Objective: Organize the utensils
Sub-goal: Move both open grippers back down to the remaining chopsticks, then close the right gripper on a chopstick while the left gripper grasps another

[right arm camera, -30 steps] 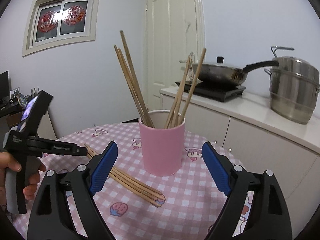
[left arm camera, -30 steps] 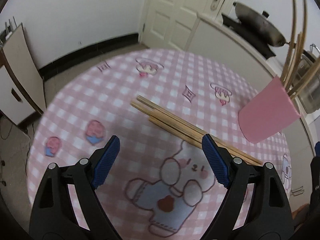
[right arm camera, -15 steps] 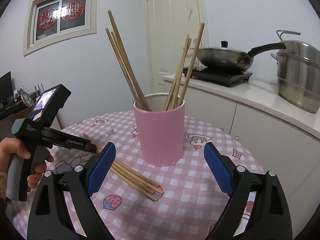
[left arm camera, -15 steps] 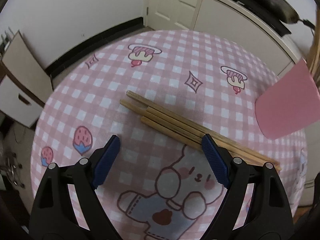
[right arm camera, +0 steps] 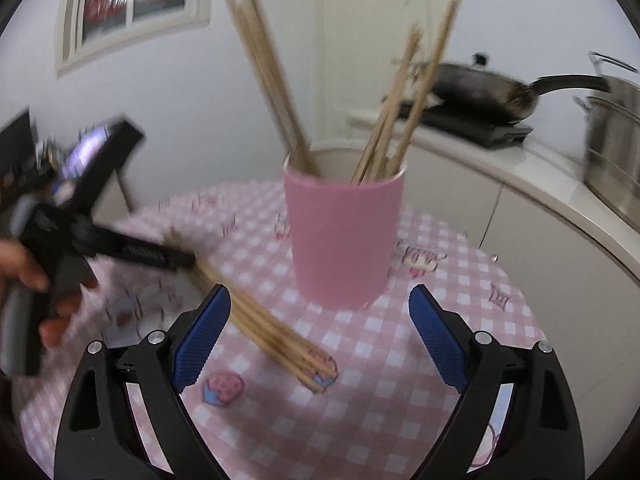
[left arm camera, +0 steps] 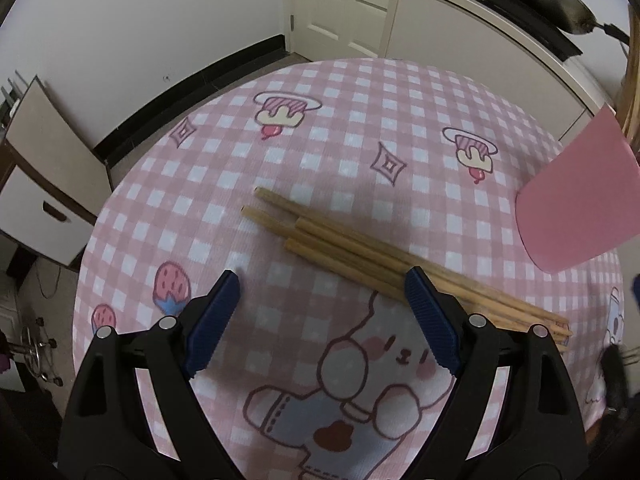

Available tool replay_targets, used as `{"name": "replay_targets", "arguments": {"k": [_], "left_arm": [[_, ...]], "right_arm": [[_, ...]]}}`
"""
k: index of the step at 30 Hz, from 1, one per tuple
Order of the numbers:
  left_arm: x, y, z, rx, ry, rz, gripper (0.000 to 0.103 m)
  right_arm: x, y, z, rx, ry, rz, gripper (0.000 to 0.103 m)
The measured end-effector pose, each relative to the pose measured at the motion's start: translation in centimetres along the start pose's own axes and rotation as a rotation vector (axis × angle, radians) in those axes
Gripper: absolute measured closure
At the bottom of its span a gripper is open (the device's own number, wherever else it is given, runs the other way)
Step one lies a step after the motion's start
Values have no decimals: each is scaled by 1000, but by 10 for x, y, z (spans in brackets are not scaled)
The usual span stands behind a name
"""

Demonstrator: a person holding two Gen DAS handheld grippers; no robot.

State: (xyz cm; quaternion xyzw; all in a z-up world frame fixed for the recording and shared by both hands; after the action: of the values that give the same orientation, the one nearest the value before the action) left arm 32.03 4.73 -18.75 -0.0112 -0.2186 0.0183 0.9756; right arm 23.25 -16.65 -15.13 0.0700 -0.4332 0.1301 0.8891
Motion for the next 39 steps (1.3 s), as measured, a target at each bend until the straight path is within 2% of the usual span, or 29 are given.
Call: {"name": "replay_targets", "arguments": {"k": [1, 3, 5, 8, 11, 17, 19, 23, 26, 31, 36, 39], "left_arm": [[-2, 2, 0, -9, 2, 9, 19], [-8, 5, 2, -18, -12, 8, 19], [-9, 6, 2, -13, -20, 1, 19], [-13, 8, 2, -9, -17, -14, 19], [-15, 7, 3, -3, -21, -29, 19], [-19, 8, 12, -96, -29, 3, 19], [-21, 7, 14, -108, -27, -1, 19], [-27, 0, 18, -122, -21, -16, 19], [-29, -4, 19, -124, -14, -19, 19], [-32, -14, 14, -80, -10, -61, 19], [-39, -9, 20, -83, -14, -45, 19], [-42, -4, 22, -49, -23, -43, 19]], "right_arm": [[-1, 0, -5, -9, 22, 12, 17], [-3, 0, -16, -18, 81, 29, 28], [-4, -2, -24, -28, 111, 32, 32], [-2, -10, -34, -89, 139, 34, 33], [-4, -17, -42, -113, 184, 36, 33], [-9, -24, -57, -143, 243, 56, 33], [-9, -26, -61, -119, 265, 58, 33], [-13, -24, -61, -17, 327, 40, 35], [-17, -13, -55, 17, 350, 64, 35], [-30, 18, -40, 112, 389, 132, 35], [-30, 27, -33, 100, 341, 123, 35], [-24, 29, -34, 105, 310, 105, 36]]}}
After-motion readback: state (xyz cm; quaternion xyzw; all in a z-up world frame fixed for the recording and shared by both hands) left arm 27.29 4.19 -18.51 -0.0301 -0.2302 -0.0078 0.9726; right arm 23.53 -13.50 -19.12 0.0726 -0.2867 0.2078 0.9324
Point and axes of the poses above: each gripper's, at about its wrist camera, not at the fingertips, and z roughly against the way its jaws point, y to its left, x to its top, the point moved 4 cm from there along -z, roughly the way its jaws point, and after that the axes turned 4 degrees about -z, right-handed, at the moved point
